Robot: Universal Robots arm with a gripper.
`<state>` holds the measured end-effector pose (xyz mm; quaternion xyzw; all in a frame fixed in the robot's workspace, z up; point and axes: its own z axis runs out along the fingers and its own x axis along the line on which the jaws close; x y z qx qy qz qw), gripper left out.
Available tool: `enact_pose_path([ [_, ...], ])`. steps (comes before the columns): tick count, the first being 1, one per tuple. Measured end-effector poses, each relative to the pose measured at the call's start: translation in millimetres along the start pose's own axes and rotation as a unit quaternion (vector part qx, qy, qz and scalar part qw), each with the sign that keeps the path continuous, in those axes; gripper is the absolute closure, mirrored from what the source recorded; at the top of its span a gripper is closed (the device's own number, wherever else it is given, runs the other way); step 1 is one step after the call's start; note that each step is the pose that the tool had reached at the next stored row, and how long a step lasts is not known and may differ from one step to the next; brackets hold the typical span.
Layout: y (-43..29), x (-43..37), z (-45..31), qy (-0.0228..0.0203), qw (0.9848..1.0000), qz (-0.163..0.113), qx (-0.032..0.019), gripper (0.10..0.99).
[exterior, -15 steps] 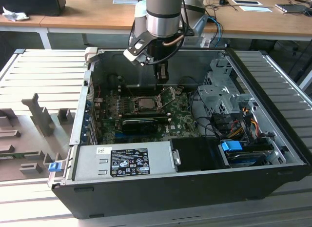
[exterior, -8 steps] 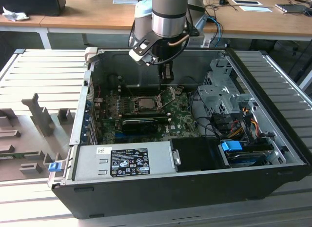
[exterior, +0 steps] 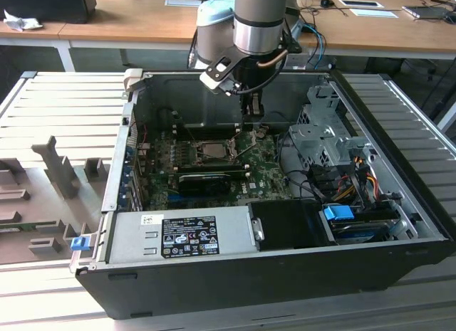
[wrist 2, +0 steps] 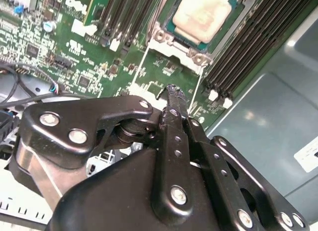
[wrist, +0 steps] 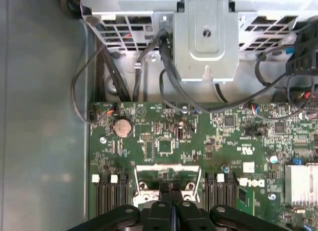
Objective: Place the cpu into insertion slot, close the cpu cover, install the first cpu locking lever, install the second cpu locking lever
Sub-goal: 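Close the cpu cover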
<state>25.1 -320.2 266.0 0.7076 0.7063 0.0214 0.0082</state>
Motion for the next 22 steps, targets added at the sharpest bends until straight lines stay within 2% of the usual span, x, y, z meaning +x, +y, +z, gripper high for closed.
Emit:
enact_pose_path([
  [9, 18.7, 0.0, 0.7, -0.0001, 1.0, 0.0, 0.0, 0.98],
  [13, 31.9, 0.0, 3.4, 0.0, 1.0, -0.003, 0.0001, 0.98],
  [14, 32.0, -0.1, 6.7, 0.0001, 1.0, -0.004, 0.0001, 0.98],
  [22, 36.1, -0.3, 19.2, 0.0002, 1.0, -0.008, 0.0002, 0.98],
])
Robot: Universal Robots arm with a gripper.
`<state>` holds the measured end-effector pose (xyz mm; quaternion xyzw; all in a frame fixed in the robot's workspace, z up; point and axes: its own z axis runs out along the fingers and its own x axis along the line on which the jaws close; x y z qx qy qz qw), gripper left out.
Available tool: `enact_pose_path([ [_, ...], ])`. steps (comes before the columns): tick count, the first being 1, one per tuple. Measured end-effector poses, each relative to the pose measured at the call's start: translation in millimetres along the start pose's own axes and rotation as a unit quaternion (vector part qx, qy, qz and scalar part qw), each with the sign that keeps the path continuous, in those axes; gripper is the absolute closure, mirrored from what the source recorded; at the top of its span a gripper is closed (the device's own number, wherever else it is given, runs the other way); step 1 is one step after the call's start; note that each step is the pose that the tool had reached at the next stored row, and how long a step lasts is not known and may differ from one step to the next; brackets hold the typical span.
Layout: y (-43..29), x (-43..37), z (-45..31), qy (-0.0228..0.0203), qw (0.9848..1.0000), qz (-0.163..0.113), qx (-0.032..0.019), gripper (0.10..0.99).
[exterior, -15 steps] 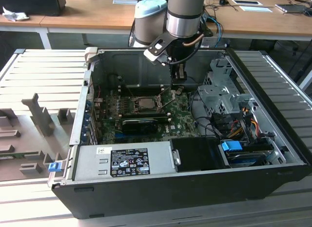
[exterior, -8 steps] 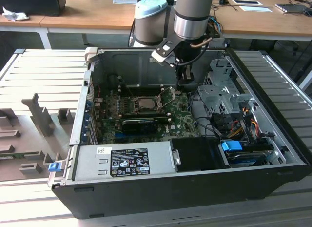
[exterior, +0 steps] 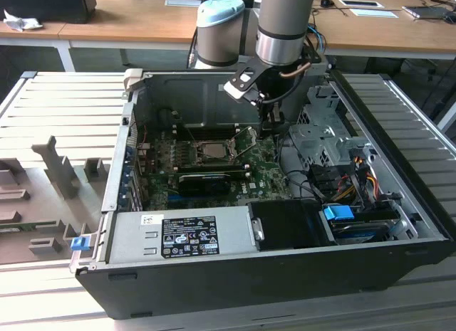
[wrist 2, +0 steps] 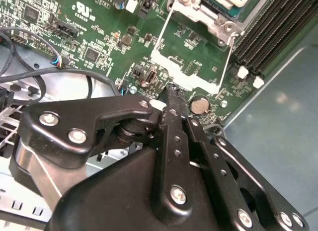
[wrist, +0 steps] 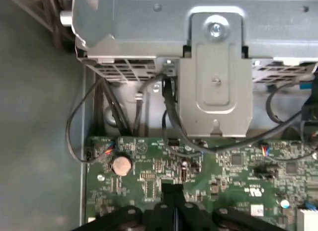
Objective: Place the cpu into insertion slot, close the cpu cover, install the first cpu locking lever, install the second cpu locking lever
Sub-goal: 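Close the cpu cover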
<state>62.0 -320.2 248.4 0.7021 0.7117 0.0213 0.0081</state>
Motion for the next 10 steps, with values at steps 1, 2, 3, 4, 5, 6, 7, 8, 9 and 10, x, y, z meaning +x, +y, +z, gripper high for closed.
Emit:
enact_pose_path([
  [1, -0.2, 0.0, 2.2, 0.0, 1.0, 0.0, 0.0, 0.98],
  [2, -1.7, 0.0, 3.1, 0.0, 1.0, 0.0, 0.0004, 0.98],
  [3, -3.3, 0.0, 3.1, -0.0001, 1.0, 0.0, 0.0005, 0.98],
  [4, -5.0, 0.0, 3.1, -0.0001, 1.0, 0.0, 0.0006, 0.98],
  [5, -7.1, 0.0, 3.0, -0.0001, 1.0, 0.0, 0.0006, 0.98],
  [6, -7.8, 0.0, 3.0, 0.0, 1.0, 0.0, 0.0006, 0.98],
  [7, -8.4, 0.0, 3.0, 0.0, 1.0, 0.0, 0.0006, 0.98],
  [8, -8.4, 0.0, 3.0, 0.0001, 1.0, 0.0, 0.0006, 0.98],
  [9, -8.4, 0.1, 2.7, 0.0, 1.0, 0.0, 0.0007, 0.98],
  [10, -8.4, 0.1, 2.5, 0.0, 1.0, 0.0, 0.0007, 0.98],
])
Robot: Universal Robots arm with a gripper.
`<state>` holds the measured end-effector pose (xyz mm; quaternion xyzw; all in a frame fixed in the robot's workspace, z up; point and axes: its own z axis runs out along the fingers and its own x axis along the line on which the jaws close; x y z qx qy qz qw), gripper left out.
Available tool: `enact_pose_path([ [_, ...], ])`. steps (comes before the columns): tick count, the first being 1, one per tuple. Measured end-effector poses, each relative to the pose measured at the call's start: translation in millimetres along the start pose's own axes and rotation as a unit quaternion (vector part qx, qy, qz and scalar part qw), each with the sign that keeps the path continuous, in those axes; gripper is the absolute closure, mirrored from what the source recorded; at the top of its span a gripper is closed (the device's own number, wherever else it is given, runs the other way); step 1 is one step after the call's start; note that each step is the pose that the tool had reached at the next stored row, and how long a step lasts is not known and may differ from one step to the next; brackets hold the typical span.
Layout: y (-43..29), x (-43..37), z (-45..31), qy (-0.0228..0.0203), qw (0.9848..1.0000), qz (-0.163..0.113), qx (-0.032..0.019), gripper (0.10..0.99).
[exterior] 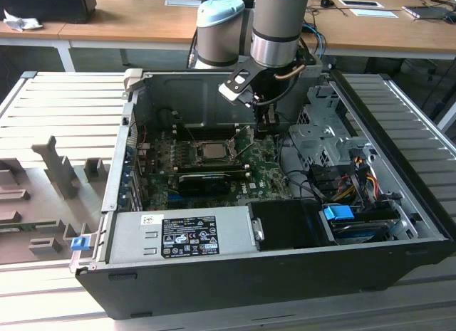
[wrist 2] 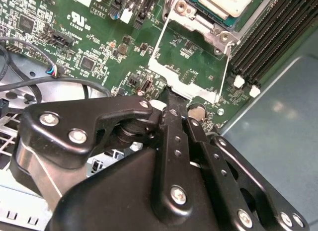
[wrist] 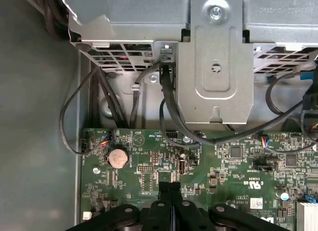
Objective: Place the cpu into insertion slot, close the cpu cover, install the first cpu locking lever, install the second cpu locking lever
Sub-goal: 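Close the cpu cover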
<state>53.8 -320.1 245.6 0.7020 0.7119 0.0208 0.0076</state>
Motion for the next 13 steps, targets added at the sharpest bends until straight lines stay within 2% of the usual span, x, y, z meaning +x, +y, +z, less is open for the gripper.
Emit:
enact_pose_path([
  [4, -1.3, 0.0, -0.7, -0.0001, 1.0, 0.0, 0.0002, 0.98],
  [13, -10.3, 0.1, -1.5, 0.0, 1.0, 0.0, 0.0002, 0.98],
])
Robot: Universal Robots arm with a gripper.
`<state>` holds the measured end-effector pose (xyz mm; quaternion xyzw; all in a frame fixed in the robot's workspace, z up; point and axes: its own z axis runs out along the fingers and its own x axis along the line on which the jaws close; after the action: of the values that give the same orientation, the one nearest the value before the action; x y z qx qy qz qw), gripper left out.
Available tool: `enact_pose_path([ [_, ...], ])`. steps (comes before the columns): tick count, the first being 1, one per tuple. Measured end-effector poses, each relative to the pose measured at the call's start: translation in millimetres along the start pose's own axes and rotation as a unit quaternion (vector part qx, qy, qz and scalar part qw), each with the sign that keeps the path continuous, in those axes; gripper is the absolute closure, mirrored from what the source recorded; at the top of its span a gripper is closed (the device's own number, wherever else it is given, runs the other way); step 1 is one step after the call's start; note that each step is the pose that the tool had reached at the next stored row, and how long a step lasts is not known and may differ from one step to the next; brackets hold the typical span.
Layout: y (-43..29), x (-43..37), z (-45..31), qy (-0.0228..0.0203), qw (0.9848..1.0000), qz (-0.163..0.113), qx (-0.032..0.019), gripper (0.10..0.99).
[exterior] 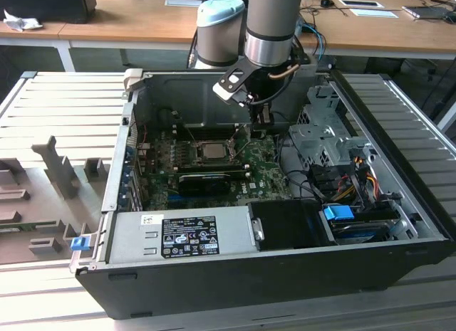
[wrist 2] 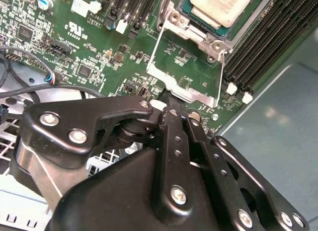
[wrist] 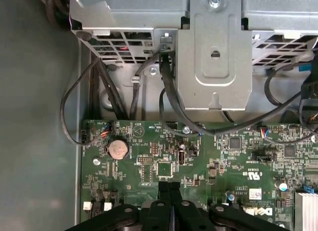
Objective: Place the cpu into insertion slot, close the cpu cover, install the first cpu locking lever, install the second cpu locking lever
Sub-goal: 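Close the cpu cover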
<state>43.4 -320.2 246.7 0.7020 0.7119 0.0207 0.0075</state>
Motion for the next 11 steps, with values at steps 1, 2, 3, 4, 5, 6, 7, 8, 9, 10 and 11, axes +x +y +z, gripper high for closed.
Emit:
enact_pose_path([
  [1, -1.2, 0.0, 0.0, 0.0, 1.0, 0.0, 0.0, 0.98],
  [2, -2.3, 0.0, -0.1, 0.0, 1.0, 0.0, 0.0, 0.98],
  [3, -4.2, 0.1, -0.2, 0.0, 1.0, 0.0, 0.0, 0.98],
  [4, -5.4, 0.1, -0.2, 0.0, 1.0, 0.0, 0.0, 0.98],
  [5, -7.2, 0.1, -0.3, 0.0, 1.0, 0.0, 0.0, 0.98],
  [6, -10.1, 0.1, -0.4, 0.0, 1.0, 0.0, 0.0, 0.98],
  [7, -11.6, 0.1, -0.5, 0.0, 1.0, 0.0, 0.0, 0.98],
  [8, -12.5, 0.2, -0.5, 0.0, 1.0, 0.0, 0.0, 0.98],
  [9, -14.2, 0.2, -0.6, 0.0, 1.0, 0.0, 0.0, 0.98],
  [10, -15.3, 0.2, -0.6, 0.0, 1.0, 0.0, 0.0, 0.98],
  [11, -16.8, 0.2, -0.7, 0.0, 1.0, 0.0, 0.0, 0.98],
])
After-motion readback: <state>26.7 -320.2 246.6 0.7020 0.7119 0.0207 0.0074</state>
